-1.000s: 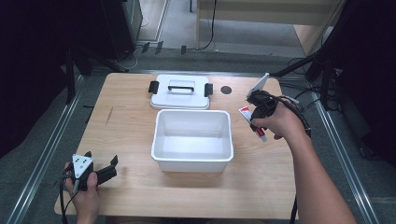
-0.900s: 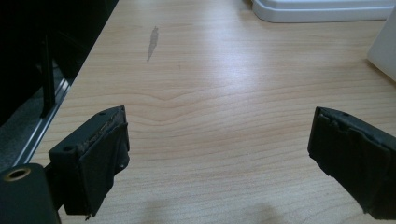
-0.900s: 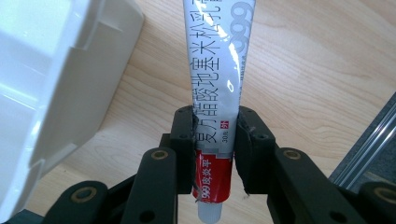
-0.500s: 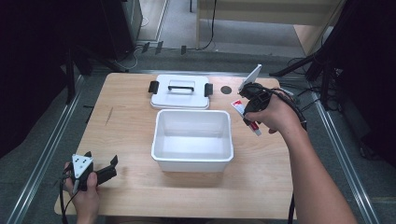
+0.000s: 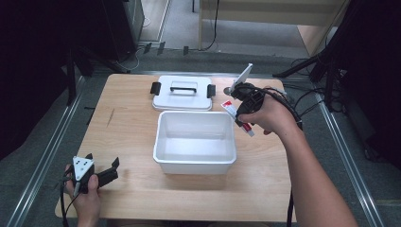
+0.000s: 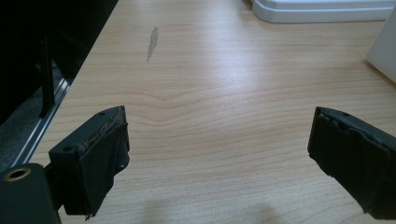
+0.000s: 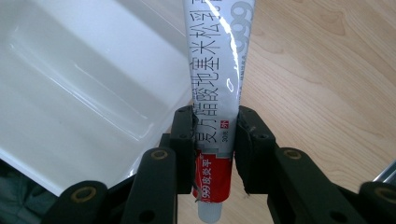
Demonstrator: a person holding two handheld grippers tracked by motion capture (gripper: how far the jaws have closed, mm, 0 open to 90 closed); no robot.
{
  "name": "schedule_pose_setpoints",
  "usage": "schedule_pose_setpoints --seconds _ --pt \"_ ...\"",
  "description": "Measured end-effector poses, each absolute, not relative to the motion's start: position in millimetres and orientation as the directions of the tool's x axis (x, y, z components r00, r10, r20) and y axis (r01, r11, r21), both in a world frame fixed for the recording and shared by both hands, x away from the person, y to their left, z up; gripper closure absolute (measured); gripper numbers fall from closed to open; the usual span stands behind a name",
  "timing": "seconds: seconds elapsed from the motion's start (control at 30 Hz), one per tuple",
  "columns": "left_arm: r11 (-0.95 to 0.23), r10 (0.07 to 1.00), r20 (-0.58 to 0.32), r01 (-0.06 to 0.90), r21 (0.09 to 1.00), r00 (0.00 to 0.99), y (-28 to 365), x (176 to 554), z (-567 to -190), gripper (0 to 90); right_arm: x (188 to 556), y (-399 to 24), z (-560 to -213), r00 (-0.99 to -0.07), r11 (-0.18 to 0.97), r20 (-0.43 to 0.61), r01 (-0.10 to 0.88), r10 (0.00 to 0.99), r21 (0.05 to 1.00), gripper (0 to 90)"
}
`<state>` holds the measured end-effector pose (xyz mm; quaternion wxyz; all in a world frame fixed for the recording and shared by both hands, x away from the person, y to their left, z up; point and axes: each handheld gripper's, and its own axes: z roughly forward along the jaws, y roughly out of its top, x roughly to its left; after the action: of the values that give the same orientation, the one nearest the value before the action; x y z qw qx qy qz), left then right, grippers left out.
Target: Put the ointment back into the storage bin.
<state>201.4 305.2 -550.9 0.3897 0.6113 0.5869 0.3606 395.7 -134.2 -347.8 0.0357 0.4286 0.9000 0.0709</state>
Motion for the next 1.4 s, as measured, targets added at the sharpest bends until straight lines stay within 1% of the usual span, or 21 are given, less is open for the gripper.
schedule_pose_setpoints --seconds 0.23,0.27,0.53,0.67,0.77,0.8,0.93,0.97,1.0,1.17,1.23,1.27,1.37,1.4 --pt "-0.007 0.999 -0.016 0.435 0.900 0.050 305.0 201.5 -551.0 5.7 392.2 -124.1 -346.7 -0.674 0.664 0.008 0.730 0.739 0.161 71.9" --pt "-0.010 0.999 -0.014 0.436 0.900 0.052 305.1 201.5 -551.0 5.8 390.0 -119.9 -346.8 -0.699 0.688 0.015 0.708 0.715 0.159 71.9" --pt "-0.008 0.999 -0.017 0.438 0.899 0.052 305.3 201.5 -550.8 5.8 383.9 -108.4 -346.4 -0.759 0.745 0.024 0.644 0.650 0.176 71.9" --pt "-0.008 0.998 -0.016 0.438 0.899 0.052 305.5 201.5 -550.8 5.8 378.8 -99.7 -347.8 -0.810 0.795 0.009 0.578 0.587 0.185 71.8" --pt "-0.006 0.998 -0.018 0.438 0.899 0.052 305.5 201.6 -550.9 5.7 377.4 -97.2 -348.6 -0.825 0.810 0.009 0.556 0.565 0.186 71.8" --pt "-0.007 0.998 -0.018 0.438 0.899 0.053 305.5 201.6 -550.9 5.8 375.6 -94.4 -349.4 -0.845 0.829 0.005 0.527 0.535 0.188 71.8" --pt "-0.009 0.998 -0.016 0.439 0.899 0.053 305.4 201.6 -550.9 5.8 371.5 -89.5 -351.4 -0.877 0.860 -0.006 0.470 0.481 0.198 71.7" --pt "-0.009 0.998 -0.016 0.439 0.899 0.053 305.4 201.6 -550.9 5.8 371.5 -89.5 -351.4 -0.877 0.860 -0.006 0.470 0.481 0.198 71.7" --pt "-0.007 0.998 -0.018 0.439 0.899 0.053 305.4 201.7 -550.9 5.7 369.3 -86.7 -353.0 -0.897 0.880 -0.018 0.429 0.441 0.202 71.7" --pt "-0.007 0.998 -0.018 0.439 0.899 0.053 305.5 201.7 -550.9 5.8 364.9 -81.7 -355.8 -0.936 0.920 -0.035 0.336 0.350 0.202 71.8" --pt "-0.007 0.998 -0.018 0.439 0.898 0.053 305.5 201.7 -550.9 5.7 364.1 -80.8 -356.5 -0.943 0.926 -0.036 0.318 0.332 0.203 71.7" --pt "-0.008 0.998 -0.018 0.438 0.899 0.054 305.5 201.7 -550.9 5.7 362.3 -79.1 -357.5 -0.953 0.937 -0.042 0.285 0.299 0.201 71.8" --pt "-0.007 0.998 -0.019 0.439 0.899 0.053 305.5 201.7 -550.9 5.8 360.0 -76.8 -359.5 -0.967 0.950 -0.049 0.235 0.250 0.204 71.8" --pt "-0.007 0.998 -0.019 0.439 0.899 0.053 305.5 201.7 -550.9 5.7 360.0 -76.8 -359.5 -0.967 0.950 -0.049 0.235 0.250 0.204 71.8"
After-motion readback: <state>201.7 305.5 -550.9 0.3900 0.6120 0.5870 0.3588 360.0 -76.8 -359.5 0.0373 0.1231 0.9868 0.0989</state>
